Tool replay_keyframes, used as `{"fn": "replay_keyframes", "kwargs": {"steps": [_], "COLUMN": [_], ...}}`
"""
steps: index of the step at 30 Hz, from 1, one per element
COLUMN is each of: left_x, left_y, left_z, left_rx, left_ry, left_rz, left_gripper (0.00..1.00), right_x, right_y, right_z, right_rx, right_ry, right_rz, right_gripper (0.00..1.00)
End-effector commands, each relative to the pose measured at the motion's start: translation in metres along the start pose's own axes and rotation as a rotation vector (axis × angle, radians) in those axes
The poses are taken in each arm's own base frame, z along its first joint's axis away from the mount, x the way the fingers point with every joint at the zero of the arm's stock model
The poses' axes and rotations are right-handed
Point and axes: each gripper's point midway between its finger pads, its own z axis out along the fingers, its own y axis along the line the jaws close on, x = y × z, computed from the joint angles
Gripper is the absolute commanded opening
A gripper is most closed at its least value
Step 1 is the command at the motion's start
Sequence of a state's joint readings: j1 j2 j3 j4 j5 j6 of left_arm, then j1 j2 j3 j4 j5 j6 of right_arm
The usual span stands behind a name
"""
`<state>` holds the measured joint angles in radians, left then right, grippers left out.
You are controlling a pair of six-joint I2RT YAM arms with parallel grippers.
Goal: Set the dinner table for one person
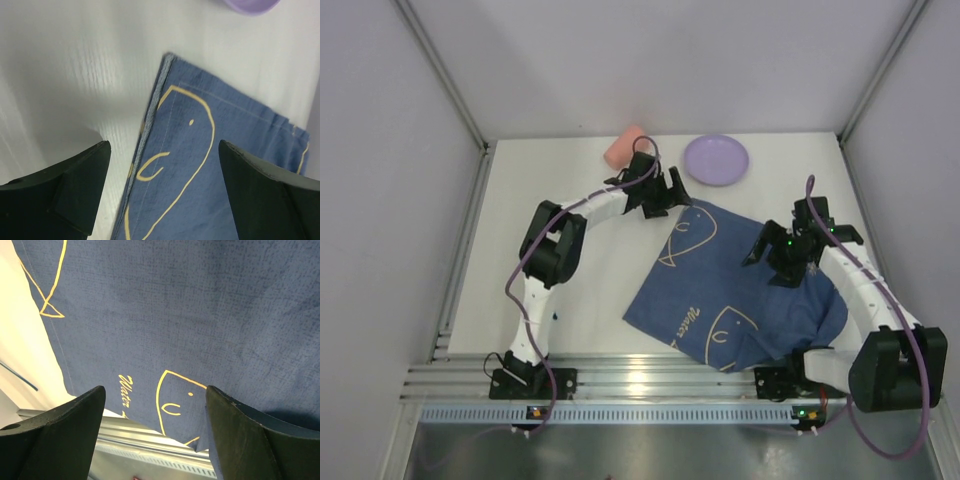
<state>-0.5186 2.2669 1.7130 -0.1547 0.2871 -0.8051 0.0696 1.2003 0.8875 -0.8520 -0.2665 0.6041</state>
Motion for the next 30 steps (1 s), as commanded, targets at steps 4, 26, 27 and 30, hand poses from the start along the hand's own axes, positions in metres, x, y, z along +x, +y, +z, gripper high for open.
{"fn": "replay_keyframes", "kwargs": {"steps": [4, 26, 27, 30], "left_x": [0.081, 0.066, 0.066, 0.063], "left_y": [0.019, 0.122, 0.128, 0.155], "left_z": [-0.002, -0.115, -0.130, -0.160], "left_rx": [-0.074, -0.432, -0.448, -0.536], "left_ry": [0.251, 0.187, 0.175, 0.133], "left_rz": [0.146, 0.084, 0.082, 0.053], "left_gripper": [0.81, 0.00, 0.00, 0.00], "right_x": [0.004, 0.021, 0.022, 0.025], "right_y": [0.003, 0.001, 0.001, 0.000], "right_z": [-0.002, -0.021, -0.020, -0.014], "right_rx": [-0.046, -0.092, -0.095, -0.102], "right_ry": [-0.036, -0.067, -0.064, -0.040], "right_rz": [-0.033, -0.071, -0.073, -0.067], "right_gripper": [0.82, 0.82, 0.82, 0.82]}}
